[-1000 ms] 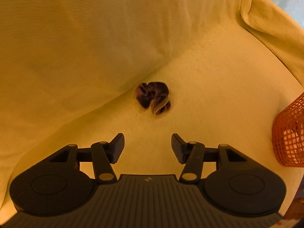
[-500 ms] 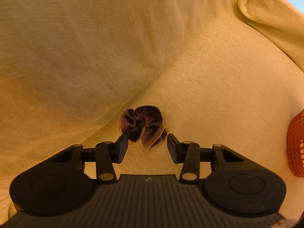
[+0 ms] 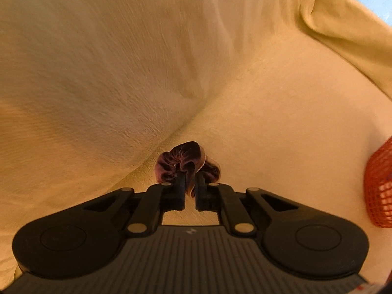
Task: Organize objects
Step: 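Close the left gripper on the dark brown scrunchie, then lift the scrunchie and carry it over the orange wastebasket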
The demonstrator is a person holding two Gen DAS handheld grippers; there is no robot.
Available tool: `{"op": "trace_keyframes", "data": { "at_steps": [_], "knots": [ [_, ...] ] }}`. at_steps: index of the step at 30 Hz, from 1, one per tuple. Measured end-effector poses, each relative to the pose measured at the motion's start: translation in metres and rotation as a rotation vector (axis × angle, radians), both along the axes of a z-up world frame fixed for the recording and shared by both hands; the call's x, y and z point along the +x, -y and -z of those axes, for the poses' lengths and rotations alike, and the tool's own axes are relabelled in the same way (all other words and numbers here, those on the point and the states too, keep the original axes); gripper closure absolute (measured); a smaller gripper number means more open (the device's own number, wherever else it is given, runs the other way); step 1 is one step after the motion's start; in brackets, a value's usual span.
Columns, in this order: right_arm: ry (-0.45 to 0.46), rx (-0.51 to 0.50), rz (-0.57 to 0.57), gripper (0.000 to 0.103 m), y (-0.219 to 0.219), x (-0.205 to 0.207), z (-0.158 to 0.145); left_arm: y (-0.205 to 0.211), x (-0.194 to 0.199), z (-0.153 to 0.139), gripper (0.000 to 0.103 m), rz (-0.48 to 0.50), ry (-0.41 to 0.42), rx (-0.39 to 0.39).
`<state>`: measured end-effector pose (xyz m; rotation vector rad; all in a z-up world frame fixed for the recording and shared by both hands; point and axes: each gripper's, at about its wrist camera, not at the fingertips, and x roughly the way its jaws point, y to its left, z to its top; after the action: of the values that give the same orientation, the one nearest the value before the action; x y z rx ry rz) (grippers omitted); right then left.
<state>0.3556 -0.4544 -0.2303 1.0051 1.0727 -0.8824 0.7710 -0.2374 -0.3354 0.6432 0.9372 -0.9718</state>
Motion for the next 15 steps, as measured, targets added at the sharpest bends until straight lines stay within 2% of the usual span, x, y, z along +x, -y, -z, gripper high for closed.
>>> {"op": "trace_keyframes", "data": {
  "at_steps": [10,15],
  "knots": [
    [0.004,-0.001,-0.033,0.092,-0.003,0.002,-0.003,-0.038,-0.023,-0.055,0.099,-0.049,-0.052,-0.053],
    [0.015,0.023,0.005,0.092,-0.003,0.005,-0.007,-0.054,-0.038,-0.078,0.099,-0.086,-0.082,-0.084]
  ]
}}
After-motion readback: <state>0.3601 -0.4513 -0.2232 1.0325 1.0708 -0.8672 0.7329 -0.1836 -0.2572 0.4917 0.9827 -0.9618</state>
